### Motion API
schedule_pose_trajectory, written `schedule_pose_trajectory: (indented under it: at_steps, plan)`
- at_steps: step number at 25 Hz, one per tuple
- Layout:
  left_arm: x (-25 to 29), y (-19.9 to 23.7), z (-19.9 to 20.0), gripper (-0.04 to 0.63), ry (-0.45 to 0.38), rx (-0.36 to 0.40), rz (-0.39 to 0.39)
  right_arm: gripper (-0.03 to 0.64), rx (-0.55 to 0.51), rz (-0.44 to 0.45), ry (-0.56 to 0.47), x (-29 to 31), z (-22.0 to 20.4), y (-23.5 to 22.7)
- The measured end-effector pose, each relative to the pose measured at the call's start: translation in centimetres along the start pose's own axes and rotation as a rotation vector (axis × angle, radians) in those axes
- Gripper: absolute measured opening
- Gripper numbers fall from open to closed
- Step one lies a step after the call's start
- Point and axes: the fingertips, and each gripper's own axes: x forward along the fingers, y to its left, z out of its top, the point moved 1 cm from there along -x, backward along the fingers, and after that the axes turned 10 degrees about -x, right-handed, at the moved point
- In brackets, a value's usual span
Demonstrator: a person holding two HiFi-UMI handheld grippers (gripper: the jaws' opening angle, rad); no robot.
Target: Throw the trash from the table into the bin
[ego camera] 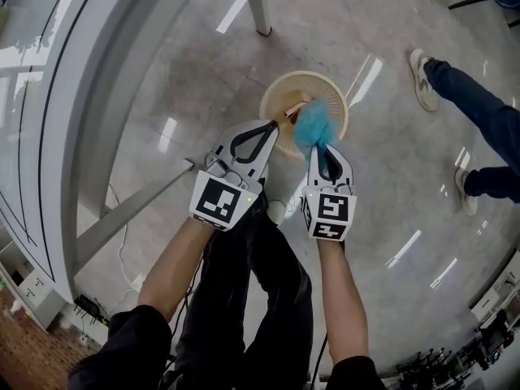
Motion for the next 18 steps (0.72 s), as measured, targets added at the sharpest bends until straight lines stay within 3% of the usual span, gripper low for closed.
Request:
schedule_pose_trajectory:
  at_steps: [4, 13, 14, 18]
  plan:
    - [-0.5, 0.8, -1.1, 0.008, 0.014, -0.04, 0.025, 0.034, 0.008, 0.018, 0.037, 3.2, -2.3, 0.4]
    - [-2.0, 1.5, -2.1, 0.008, 0.036, -0.027, 0.032, 0.037, -0.033, 0.058, 0.22, 8.0, -7.1, 0.9]
    - [-2.2, 1.5, -2.2, 0.008, 0.037, -0.03, 0.032, 0.048, -0.028, 0.062, 0.229, 8.2, -7.4, 1.0]
    - [-2.6, 2.0, -2.6, 0.008, 0.041, -0.044, 0.043, 0.198, -0.03, 0.066, 0.238, 8.9, -8.2, 1.3]
